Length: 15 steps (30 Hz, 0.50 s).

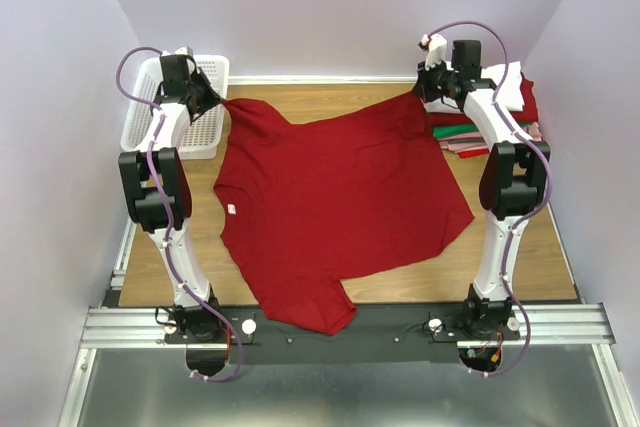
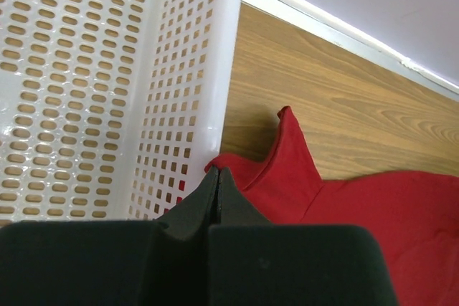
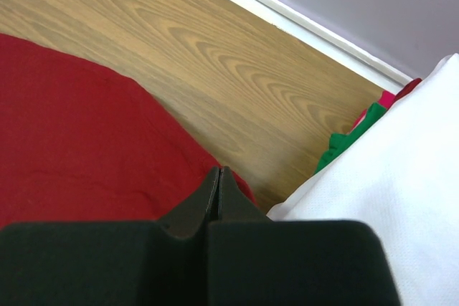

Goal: Fold and stack the t-shirts
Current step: Fold the tshirt

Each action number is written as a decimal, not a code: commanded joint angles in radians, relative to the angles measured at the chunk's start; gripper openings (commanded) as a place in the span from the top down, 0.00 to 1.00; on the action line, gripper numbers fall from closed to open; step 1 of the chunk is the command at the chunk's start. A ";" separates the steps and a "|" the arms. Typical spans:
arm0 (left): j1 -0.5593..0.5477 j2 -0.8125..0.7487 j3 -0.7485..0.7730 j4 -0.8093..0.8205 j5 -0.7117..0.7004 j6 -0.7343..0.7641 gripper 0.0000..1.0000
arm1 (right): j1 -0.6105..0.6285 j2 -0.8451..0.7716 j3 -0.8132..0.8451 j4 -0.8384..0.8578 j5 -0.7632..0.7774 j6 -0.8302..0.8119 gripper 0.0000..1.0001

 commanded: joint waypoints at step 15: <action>-0.003 -0.094 -0.073 0.116 0.223 0.036 1.00 | 0.005 -0.113 -0.097 0.027 -0.016 -0.042 0.97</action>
